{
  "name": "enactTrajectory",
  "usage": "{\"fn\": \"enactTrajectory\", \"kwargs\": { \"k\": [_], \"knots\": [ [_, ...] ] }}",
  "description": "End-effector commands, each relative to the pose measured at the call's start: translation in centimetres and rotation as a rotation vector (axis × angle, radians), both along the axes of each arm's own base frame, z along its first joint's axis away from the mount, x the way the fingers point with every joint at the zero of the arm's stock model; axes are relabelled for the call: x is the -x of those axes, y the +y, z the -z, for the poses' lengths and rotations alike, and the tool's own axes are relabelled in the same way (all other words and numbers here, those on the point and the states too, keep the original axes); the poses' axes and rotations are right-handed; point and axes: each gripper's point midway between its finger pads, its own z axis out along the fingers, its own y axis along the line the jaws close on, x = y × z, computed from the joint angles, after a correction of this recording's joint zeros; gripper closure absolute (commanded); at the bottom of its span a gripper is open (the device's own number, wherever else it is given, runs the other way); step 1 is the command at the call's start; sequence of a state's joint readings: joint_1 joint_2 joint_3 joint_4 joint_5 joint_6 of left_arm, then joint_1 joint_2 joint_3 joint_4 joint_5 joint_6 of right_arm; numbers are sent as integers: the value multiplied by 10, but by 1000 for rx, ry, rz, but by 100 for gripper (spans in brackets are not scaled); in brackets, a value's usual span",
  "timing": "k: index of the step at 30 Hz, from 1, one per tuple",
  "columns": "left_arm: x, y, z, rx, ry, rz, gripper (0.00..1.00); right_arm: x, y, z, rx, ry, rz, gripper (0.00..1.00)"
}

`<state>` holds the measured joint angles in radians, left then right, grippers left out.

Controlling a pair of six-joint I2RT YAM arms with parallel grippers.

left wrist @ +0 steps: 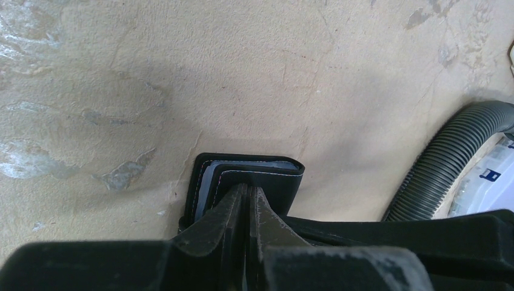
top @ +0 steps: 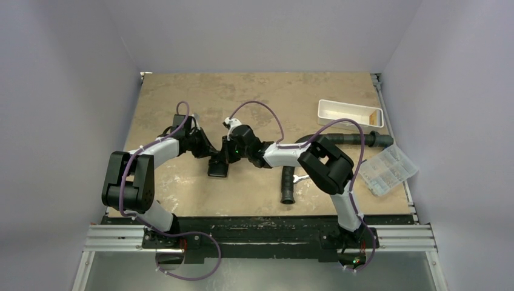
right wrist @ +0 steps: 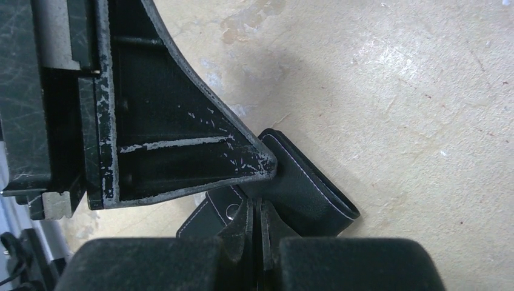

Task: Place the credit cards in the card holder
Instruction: Close the card holder at the center of the board.

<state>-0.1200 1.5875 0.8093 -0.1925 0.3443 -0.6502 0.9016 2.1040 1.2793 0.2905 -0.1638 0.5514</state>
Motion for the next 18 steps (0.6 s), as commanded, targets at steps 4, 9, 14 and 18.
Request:
{"fn": "enactTrajectory", "kwargs": {
  "k": [4,9,14,18],
  "knots": [
    [-3,13,9,-60,-15,-19,100,25,-43,59,393,-102,-25,100],
    [-4,13,9,-59,-15,-20,100,37,-31,60,526,-263,-30,100],
    [-4,14,7,-67,-19,-20,100,47,-40,78,681,-368,-46,100],
    [-4,13,9,-63,-16,-21,100,54,-44,87,767,-463,-84,100]
  ]
}}
